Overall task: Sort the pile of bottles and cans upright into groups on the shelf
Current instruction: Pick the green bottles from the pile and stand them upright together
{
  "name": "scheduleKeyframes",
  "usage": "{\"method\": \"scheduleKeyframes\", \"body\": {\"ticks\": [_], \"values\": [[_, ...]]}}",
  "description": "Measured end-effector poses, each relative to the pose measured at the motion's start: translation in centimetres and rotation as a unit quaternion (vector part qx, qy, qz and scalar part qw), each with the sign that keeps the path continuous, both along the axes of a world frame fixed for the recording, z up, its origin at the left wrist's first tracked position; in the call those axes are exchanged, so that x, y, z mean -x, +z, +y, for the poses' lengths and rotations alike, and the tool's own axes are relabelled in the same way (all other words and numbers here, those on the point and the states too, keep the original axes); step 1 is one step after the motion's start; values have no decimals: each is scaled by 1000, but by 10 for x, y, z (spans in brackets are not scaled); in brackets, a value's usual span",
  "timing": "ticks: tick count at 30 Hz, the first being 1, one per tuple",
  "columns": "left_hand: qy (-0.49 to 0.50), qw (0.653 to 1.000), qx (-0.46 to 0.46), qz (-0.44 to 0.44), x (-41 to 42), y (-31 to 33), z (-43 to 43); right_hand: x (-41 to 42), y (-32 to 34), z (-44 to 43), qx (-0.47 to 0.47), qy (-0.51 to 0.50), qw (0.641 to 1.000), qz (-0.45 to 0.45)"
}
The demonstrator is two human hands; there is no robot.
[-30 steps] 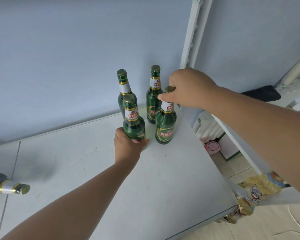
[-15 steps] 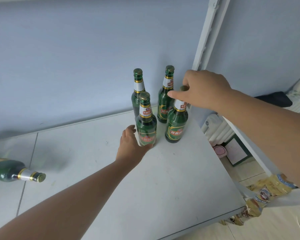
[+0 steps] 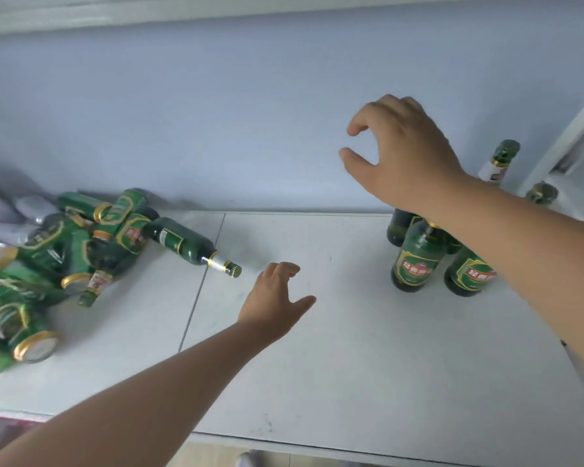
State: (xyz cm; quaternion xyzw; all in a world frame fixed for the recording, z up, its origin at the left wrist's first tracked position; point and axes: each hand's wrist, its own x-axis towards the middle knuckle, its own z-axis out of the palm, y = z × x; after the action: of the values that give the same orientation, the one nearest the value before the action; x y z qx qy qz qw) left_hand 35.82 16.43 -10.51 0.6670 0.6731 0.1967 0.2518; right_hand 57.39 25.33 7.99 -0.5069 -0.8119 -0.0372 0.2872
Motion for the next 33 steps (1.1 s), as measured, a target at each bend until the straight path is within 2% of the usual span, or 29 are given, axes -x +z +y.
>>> {"method": "scheduleKeyframes", "body": {"ticks": [3,7,12,15,18,23,27,31,33], "values": [[21,1000,-3,2,45,4,-15,47,-13,-4,42,42,998,-8],[57,998,-1,2,108,6,-34,99,-42,-7,173,57,983,-28],[126,992,15,-8,179,0,-57,154,-91,-7,336,43,939,-54],[200,979,16,-39,217,-7,-65,179,-121,-4,416,25,907,-62],[296,951,11,-84,257,-11,-65,202,-146,2,471,4,881,-48],[468,869,32,-161,321,-12,-47,230,-179,10,514,-58,855,47],[481,846,66,-220,352,-24,-26,243,-204,11,544,-125,818,138],[497,811,118,-287,364,-40,-9,250,-223,9,559,-161,786,208],[503,782,128,-346,367,-47,-4,258,-226,3,566,-176,763,259]]}}
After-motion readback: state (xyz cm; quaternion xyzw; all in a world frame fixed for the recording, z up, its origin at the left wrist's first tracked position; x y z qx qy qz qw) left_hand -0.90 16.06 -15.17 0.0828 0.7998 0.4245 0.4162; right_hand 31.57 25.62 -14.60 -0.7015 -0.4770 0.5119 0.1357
